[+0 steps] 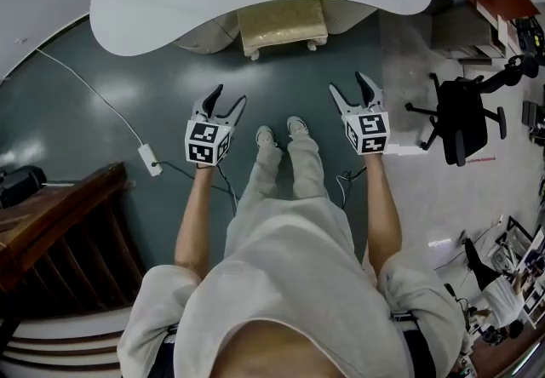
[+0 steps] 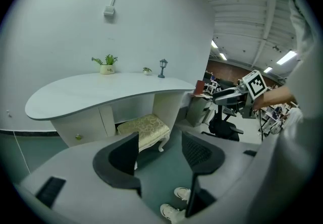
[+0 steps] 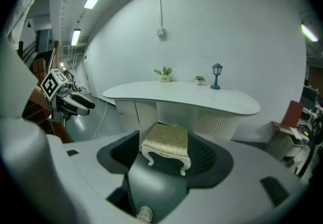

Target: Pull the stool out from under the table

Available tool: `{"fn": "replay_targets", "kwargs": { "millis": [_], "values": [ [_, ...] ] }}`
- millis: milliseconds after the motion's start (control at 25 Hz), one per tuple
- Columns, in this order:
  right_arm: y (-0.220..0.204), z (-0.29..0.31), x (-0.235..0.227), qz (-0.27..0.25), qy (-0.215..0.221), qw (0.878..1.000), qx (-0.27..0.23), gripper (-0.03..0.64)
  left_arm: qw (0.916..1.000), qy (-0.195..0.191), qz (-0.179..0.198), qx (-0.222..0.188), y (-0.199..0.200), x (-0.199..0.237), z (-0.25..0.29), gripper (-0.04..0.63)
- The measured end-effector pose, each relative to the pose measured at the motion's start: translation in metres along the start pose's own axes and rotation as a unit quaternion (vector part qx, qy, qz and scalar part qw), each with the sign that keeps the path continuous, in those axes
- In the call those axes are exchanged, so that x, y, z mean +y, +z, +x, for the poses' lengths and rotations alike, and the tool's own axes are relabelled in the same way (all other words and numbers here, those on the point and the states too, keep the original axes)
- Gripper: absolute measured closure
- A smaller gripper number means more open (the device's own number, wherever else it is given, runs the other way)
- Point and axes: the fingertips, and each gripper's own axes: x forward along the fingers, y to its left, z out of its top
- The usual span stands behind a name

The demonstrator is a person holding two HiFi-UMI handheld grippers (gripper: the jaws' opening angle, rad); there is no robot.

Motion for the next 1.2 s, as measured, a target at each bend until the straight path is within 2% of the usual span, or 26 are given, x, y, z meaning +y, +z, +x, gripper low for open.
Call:
{"fn": "replay_targets", "kwargs": {
  "millis": [200, 400, 480, 680, 920, 1200],
  "values": [
    [-0.031, 0.024, -0.007, 0.011, -0.001, 1.0, 0.001, 0.324, 0.9999, -0.003, -0.009, 0.007, -0.031, 0.016, 0.025, 0.339],
    [-0.065, 0.055, -0.014, 0.027, 0.009, 1.0, 0.01, 0.313, 0.9998, 0.012, -0.014, 0.009, -0.055, 0.032, 0.056, 0.338],
    [-0.079, 0.071, -0.018, 0.025, 0.02, 0.999, 0.015, 0.281, 0.9996, 0.02, -0.019, 0.004, -0.065, 0.039, 0.071, 0.338],
    [-0.117, 0.11, -0.027, 0.016, 0.047, 0.999, 0.024, 0.259, 0.9985, 0.04, -0.038, -0.004, -0.095, 0.048, 0.107, 0.338],
    [-0.165, 0.158, -0.039, 0.015, 0.073, 0.996, 0.039, 0.253, 0.9973, 0.049, -0.054, -0.011, -0.136, 0.06, 0.158, 0.341],
    [-0.222, 0.22, -0.062, 0.006, 0.083, 0.995, 0.05, 0.253, 0.9964, 0.058, -0.061, -0.005, -0.195, 0.082, 0.228, 0.337]
  ]
}}
